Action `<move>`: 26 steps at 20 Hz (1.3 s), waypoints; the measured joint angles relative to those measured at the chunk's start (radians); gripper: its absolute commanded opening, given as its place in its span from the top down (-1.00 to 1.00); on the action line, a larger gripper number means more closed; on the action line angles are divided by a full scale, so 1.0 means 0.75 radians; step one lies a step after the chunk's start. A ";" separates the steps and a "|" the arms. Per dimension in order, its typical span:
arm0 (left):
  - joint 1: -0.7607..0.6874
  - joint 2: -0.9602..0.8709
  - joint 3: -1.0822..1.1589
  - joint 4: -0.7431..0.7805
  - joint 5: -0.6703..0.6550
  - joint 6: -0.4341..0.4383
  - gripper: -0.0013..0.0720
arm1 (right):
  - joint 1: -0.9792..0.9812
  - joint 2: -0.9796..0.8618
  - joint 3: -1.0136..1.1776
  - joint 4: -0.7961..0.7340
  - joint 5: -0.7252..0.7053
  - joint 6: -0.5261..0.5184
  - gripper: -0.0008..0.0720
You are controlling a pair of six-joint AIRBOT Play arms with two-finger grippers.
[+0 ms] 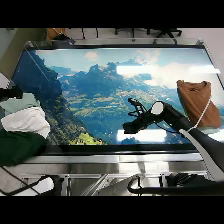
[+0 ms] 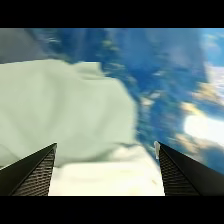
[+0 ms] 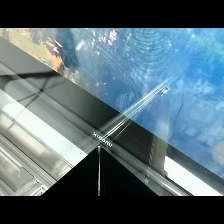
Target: Fold the shirts.
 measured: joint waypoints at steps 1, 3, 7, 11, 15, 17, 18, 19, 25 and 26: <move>0.035 -0.093 0.047 0.008 0.012 0.010 -0.95 | 0.000 0.000 0.000 0.000 0.000 0.000 0.94; 0.087 -0.286 0.151 0.016 0.012 0.020 -0.95 | 0.000 0.000 0.000 0.000 -0.001 0.000 0.94; 0.131 -0.598 0.331 0.026 -0.054 0.030 -0.95 | 0.000 -0.001 0.000 0.000 -0.001 0.000 0.94; 0.141 -0.790 0.484 0.017 -0.129 0.026 0.92 | 0.000 0.000 0.000 0.000 -0.003 0.000 0.94; 0.138 -0.874 0.640 0.021 -0.289 -0.009 0.92 | 0.000 -0.001 0.000 0.000 -0.004 0.000 0.94; 0.128 -0.866 0.734 -0.005 -0.374 -0.027 0.92 | 0.000 -0.001 0.000 0.000 -0.004 0.000 0.94; 0.117 -0.842 0.785 -0.055 -0.419 -0.037 0.92 | 0.000 -0.001 0.000 0.000 -0.004 0.000 0.94; 0.101 -0.794 0.849 -0.128 -0.416 -0.038 0.92 | 0.000 -0.001 0.000 -0.001 -0.003 0.000 0.94; -0.064 -0.414 0.973 -0.568 -0.497 -0.010 0.92 | 0.000 -0.001 0.000 0.010 -0.028 0.000 0.94; -0.109 -0.347 0.942 -0.618 -0.530 -0.001 0.92 | 0.000 -0.001 0.000 0.019 -0.034 0.000 0.94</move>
